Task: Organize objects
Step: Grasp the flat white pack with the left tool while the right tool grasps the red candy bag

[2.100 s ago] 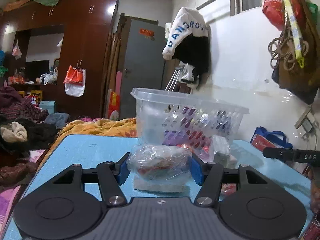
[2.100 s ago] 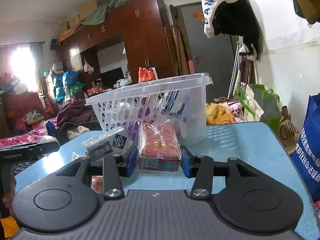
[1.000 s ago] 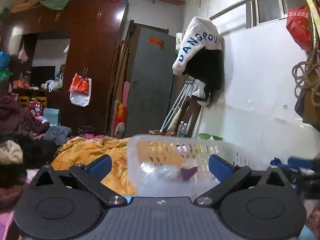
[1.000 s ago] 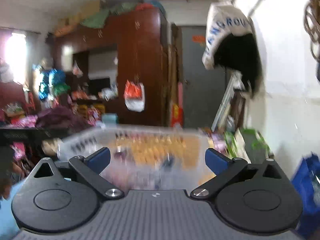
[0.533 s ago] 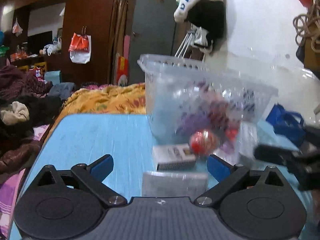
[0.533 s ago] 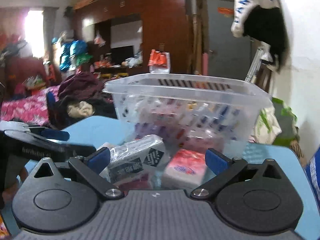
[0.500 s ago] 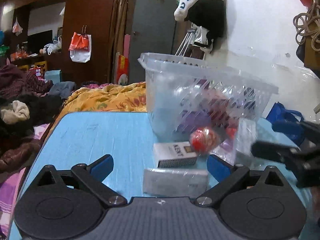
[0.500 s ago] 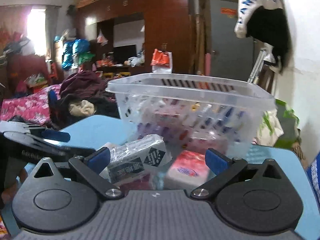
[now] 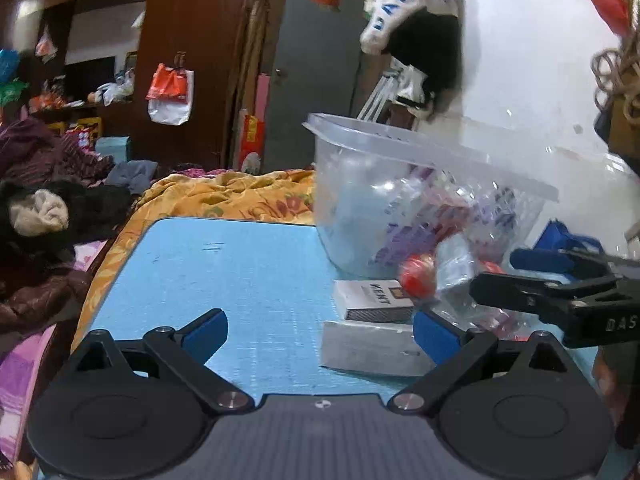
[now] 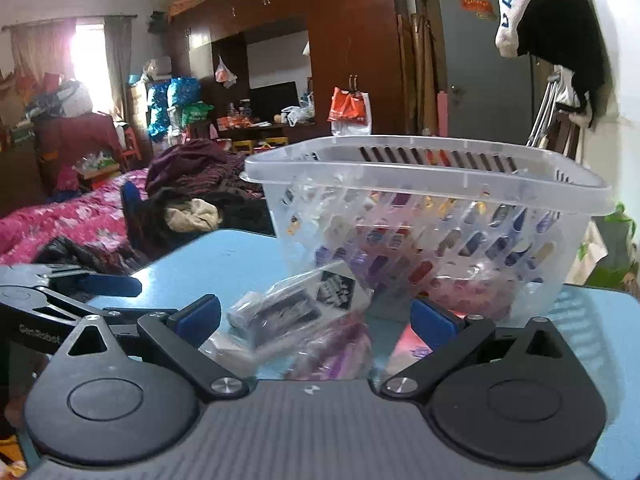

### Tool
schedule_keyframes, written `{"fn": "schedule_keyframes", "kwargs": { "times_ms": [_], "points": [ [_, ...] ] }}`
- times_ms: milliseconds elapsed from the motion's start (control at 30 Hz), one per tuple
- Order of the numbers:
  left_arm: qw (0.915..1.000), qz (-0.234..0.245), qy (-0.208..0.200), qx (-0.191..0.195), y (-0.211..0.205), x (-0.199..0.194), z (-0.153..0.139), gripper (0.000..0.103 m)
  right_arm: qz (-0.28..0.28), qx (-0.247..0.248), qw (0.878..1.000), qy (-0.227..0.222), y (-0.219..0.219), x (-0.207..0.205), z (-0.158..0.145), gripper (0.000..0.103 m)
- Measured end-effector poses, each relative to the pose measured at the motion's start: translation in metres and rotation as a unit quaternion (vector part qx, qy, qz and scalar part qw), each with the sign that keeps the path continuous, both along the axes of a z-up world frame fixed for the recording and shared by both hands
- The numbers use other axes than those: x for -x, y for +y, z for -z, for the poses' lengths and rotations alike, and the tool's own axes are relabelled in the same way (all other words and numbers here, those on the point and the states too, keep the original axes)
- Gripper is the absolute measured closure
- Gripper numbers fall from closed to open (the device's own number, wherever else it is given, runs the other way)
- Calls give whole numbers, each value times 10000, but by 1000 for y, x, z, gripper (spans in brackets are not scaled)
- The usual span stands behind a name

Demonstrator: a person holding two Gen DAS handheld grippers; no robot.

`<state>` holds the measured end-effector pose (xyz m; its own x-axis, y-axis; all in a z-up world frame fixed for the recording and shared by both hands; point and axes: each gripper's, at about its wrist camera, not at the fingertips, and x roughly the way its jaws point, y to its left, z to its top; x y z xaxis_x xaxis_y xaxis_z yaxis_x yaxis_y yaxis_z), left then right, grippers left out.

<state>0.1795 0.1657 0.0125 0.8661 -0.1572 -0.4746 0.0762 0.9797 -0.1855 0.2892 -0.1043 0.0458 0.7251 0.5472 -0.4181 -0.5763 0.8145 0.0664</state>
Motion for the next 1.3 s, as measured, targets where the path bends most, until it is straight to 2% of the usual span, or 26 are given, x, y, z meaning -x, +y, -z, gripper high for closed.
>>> {"fn": "schedule_keyframes", "kwargs": {
  "times_ms": [133, 300, 467, 633, 767, 833, 900, 933, 1067, 1300],
  "points": [
    [9999, 24, 85, 92, 4, -1, 3, 3, 202, 310, 9993, 53, -2, 5, 4, 0],
    [9992, 349, 175, -40, -15, -4, 4, 3, 198, 290, 9992, 182, -18, 26, 11, 0],
    [9989, 412, 125, -174, -29, -6, 1, 3, 168, 224, 9994, 207, -27, 41, 12, 1],
    [9986, 320, 305, -293, -38, -17, 3, 4, 251, 666, 9969, 347, -18, 36, 23, 17],
    [9987, 295, 279, -295, -40, -14, 3, 4, 271, 709, 9965, 345, -17, 36, 25, 27],
    [9980, 315, 373, -399, -44, -17, 3, 4, 236, 728, 9962, 409, -17, 34, 27, 44],
    [9969, 283, 468, -564, -49, -20, 5, 11, 223, 694, 9965, 398, -19, 36, 27, 45],
    [9965, 302, 490, -606, -50, -20, 5, 20, 229, 669, 9968, 361, -20, 37, 27, 46],
    [9975, 350, 373, -495, -46, -16, 4, 21, 246, 521, 9980, 253, -25, 41, 26, 49],
    [9990, 324, -149, -256, -42, 6, -5, 21, 345, 205, 9991, 106, -35, 44, 23, 51]
  ]
}}
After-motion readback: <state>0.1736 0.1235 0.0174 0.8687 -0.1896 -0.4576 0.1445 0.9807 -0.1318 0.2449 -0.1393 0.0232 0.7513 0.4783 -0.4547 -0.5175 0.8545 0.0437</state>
